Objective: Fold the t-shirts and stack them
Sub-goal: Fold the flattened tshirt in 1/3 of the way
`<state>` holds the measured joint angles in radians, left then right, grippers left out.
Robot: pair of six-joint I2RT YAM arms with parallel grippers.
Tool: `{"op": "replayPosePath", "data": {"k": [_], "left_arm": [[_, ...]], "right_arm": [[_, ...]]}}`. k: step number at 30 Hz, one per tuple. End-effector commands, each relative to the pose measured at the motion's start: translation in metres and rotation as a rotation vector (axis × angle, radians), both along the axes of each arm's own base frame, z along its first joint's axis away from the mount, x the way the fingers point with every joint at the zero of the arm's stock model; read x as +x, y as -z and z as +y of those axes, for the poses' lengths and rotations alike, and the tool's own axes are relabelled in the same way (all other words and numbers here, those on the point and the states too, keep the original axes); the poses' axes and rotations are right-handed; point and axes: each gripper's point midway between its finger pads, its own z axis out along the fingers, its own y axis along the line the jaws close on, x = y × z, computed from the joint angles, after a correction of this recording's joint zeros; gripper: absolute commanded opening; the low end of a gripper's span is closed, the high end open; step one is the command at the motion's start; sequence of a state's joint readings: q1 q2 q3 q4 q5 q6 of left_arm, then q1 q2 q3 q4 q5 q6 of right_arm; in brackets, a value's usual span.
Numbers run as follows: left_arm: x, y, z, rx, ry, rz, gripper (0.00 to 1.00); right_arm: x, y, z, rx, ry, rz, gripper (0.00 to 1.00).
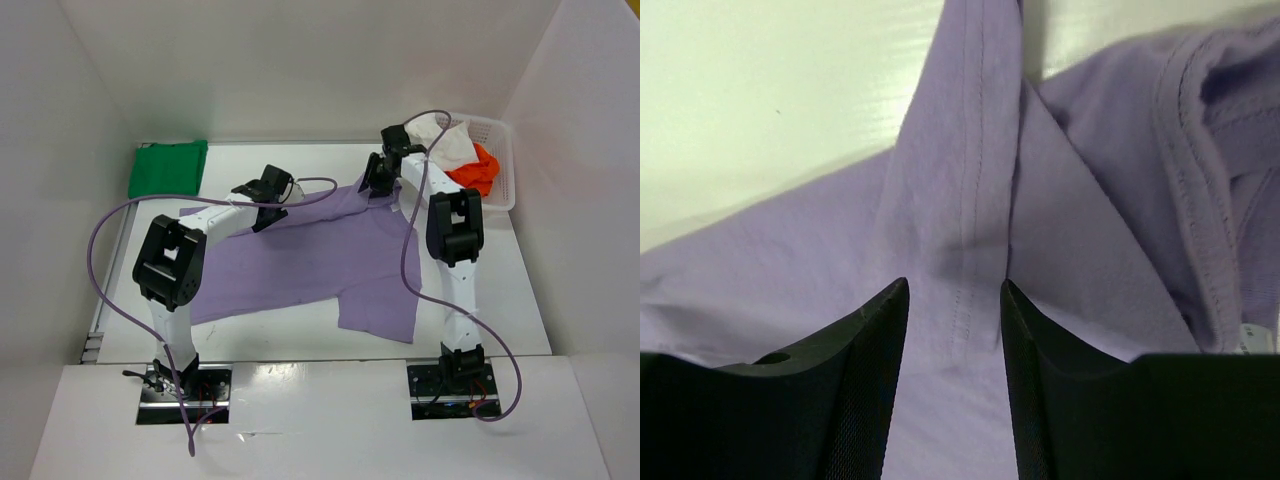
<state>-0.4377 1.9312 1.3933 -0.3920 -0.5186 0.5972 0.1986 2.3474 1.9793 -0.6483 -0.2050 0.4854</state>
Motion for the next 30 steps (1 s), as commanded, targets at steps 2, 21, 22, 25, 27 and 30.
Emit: {"op": "replayPosePath", "data": {"k": [2, 21, 22, 25, 27, 30], "left_arm": [[-0.001, -0.006, 0.0, -0.019, -0.015, -0.015, 0.72], [-0.003, -0.004, 0.003, -0.008, -0.02, -0.01, 0.72], [-0.003, -0.004, 0.003, -0.008, -0.02, -0.01, 0.72], [-0.003, -0.004, 0.003, -0.008, -0.02, -0.01, 0.72], [-0.003, -0.004, 0.003, -0.008, -0.02, -0.01, 0.72], [-0.005, -0.001, 0.004, -0.004, -0.02, -0.002, 0.72]], "right_arm": [[0.016, -0.009, -0.007, -0.028, 0.04, -0.036, 0.47], [0.005, 0.012, -0.003, 0.014, 0.013, 0.027, 0.46], [0.004, 0.016, -0.003, 0.012, 0.013, 0.036, 0.45], [0.003, 0.015, 0.0, 0.031, 0.001, 0.04, 0.42], [0.005, 0.014, 0.001, 0.033, 0.001, 0.031, 0.36], [0.005, 0.009, 0.002, 0.046, 0.004, 0.027, 0.27]]}}
